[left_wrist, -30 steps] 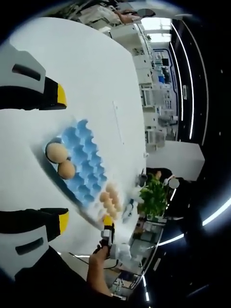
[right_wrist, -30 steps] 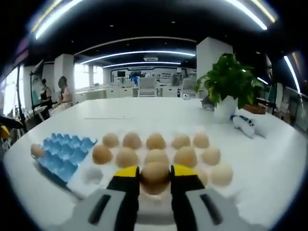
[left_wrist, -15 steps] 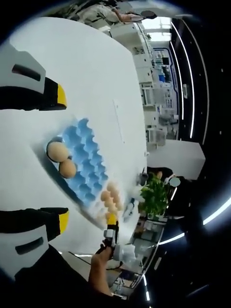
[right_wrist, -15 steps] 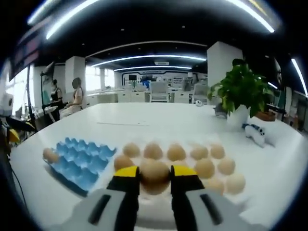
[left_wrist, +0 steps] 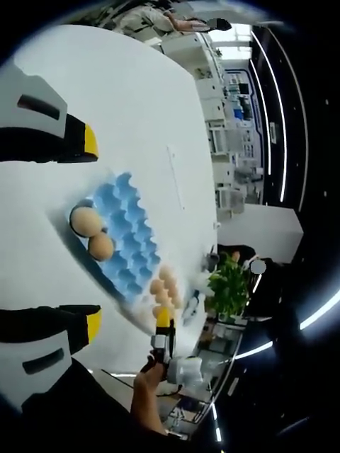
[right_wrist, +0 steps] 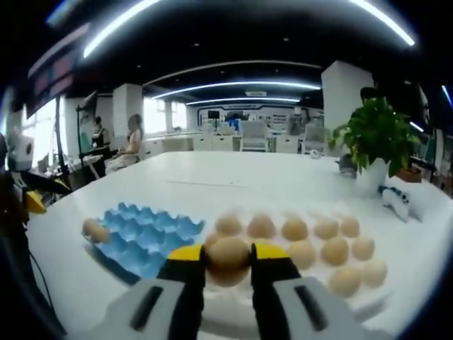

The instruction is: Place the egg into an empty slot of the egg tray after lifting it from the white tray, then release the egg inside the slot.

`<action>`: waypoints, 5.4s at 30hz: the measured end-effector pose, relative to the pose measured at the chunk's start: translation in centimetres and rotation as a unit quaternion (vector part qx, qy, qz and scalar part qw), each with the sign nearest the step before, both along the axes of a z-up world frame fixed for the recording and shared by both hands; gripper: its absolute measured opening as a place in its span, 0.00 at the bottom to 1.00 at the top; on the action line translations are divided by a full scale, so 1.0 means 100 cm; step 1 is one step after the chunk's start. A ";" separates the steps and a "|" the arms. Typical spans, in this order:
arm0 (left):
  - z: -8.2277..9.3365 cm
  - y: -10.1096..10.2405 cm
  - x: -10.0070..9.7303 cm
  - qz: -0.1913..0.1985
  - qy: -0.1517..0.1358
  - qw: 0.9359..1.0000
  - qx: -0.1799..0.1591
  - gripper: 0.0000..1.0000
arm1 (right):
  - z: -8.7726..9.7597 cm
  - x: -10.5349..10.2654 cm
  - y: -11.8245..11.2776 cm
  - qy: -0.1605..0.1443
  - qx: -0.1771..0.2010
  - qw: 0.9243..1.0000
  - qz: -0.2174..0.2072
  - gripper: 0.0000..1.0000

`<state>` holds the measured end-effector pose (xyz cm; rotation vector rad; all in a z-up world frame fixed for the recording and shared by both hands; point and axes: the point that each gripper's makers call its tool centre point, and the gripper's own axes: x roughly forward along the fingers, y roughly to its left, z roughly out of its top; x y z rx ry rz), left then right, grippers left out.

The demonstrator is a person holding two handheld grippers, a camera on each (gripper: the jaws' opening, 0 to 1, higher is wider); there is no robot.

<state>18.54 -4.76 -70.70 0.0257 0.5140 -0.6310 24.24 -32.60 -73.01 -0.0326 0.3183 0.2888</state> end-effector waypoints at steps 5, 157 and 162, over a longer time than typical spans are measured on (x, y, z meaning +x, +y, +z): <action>0.000 0.000 0.000 -0.001 0.001 1.000 0.001 0.83 | 0.001 -0.002 0.021 -0.003 -0.005 1.000 0.030 0.24; 0.002 -0.002 -0.002 -0.009 0.004 1.000 0.000 0.78 | -0.022 -0.009 -0.149 0.003 0.000 0.969 -0.245 0.24; 0.002 -0.001 -0.001 -0.007 0.004 1.000 0.000 0.78 | -0.036 -0.004 -0.162 0.025 0.004 0.967 -0.252 0.25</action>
